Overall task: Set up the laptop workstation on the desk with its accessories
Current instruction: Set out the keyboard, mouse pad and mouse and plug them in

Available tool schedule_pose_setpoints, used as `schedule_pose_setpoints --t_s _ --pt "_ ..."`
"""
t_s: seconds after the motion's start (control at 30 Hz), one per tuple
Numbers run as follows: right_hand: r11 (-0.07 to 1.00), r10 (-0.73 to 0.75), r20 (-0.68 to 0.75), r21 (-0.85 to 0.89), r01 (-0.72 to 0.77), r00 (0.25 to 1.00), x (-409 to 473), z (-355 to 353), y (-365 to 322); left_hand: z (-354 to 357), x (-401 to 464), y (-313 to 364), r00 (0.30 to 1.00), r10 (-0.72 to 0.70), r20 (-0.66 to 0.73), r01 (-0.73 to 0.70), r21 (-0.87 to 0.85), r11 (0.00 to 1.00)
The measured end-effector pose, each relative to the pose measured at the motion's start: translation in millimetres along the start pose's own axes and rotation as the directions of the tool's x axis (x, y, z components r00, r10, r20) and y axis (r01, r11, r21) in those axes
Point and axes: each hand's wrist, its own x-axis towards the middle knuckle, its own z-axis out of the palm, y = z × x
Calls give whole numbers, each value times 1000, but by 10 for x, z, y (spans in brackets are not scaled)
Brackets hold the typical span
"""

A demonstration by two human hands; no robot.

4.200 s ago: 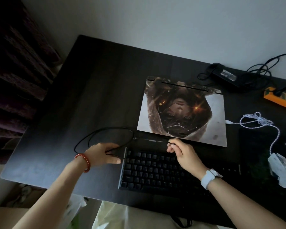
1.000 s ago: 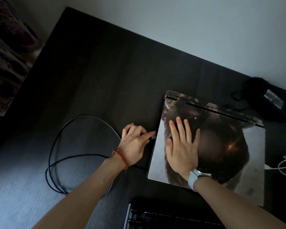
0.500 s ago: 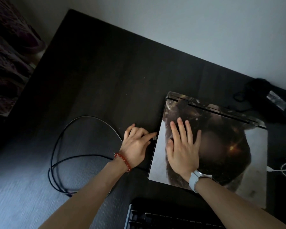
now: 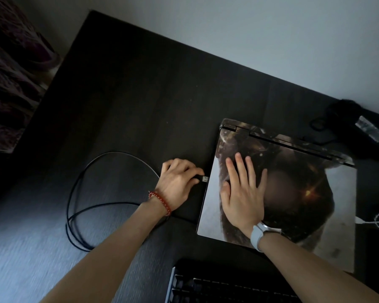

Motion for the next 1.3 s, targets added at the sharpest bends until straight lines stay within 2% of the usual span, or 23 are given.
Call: schedule_pose_setpoints --t_s 0.7,0.87,1.1,1.17,1.3 --pt "1000 6 12 -2 -6 1000 5 0 -13 -72 44 28 985 171 -3 -171 6 985" --pt "1000 8 10 -5 -8 1000 10 -2 -13 -50 51 10 986 165 -14 -165 2 986" --pt "1000 11 7 20 -11 1000 14 -21 -23 -76 27 -5 978 205 35 -208 109 972" --pt "1000 12 12 23 -13 1000 13 -26 -22 -87 24 -24 989 138 60 -144 115 983" --pt "1000 9 12 11 -9 1000 18 -19 -15 -133 48 -45 988 -82 132 73 67 995"
